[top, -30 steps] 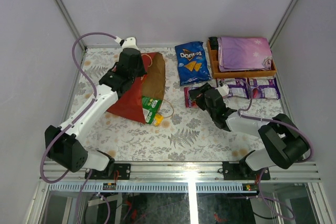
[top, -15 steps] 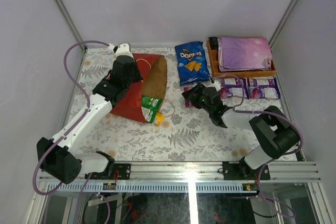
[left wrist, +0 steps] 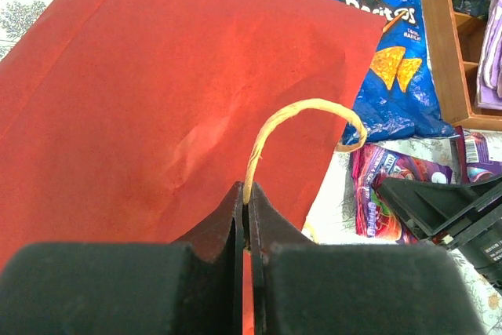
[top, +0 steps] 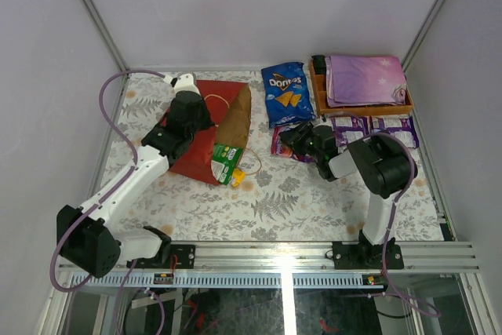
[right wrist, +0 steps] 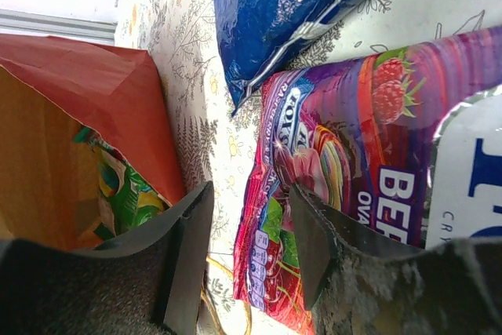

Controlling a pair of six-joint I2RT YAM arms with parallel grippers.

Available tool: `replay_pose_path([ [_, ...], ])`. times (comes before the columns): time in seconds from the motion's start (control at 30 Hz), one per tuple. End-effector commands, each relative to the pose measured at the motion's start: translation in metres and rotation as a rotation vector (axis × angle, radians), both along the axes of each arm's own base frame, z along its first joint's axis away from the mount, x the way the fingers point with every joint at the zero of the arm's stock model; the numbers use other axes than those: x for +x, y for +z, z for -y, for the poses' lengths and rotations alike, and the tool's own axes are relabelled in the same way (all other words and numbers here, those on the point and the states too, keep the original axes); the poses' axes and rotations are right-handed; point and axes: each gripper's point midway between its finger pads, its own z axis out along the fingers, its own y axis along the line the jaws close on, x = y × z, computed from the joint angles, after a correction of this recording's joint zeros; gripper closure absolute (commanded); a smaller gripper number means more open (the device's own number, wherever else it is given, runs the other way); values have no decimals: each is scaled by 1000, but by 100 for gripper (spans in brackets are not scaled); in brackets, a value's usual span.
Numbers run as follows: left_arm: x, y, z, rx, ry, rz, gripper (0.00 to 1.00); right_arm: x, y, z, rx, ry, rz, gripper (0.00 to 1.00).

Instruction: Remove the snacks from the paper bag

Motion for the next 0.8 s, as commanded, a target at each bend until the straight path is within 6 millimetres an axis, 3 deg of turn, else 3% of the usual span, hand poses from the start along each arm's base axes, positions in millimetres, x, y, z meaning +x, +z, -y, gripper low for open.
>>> replay_pose_path([
  [0.0,9,6,-4,2,21,57,100,-8,-28,10,-153,42,-81,48],
  [0.17,12,-2,-5,17,19,43,100,7,-31,6,-210,220,-65,48],
  [0.3,14,-5,-7,22,23,42,100,10,-42,0,-271,399,-103,49],
  [0.37,14,-7,-7,25,22,38,100,11,-39,-1,-293,456,-93,48],
  [0.6,15,-8,-4,16,11,33,100,5,34,2,-307,457,59,39],
  [0.67,15,-8,-2,11,4,32,100,3,43,10,-322,409,81,38],
  [0.77,16,-9,0,7,-3,27,100,5,39,23,-326,347,79,41],
])
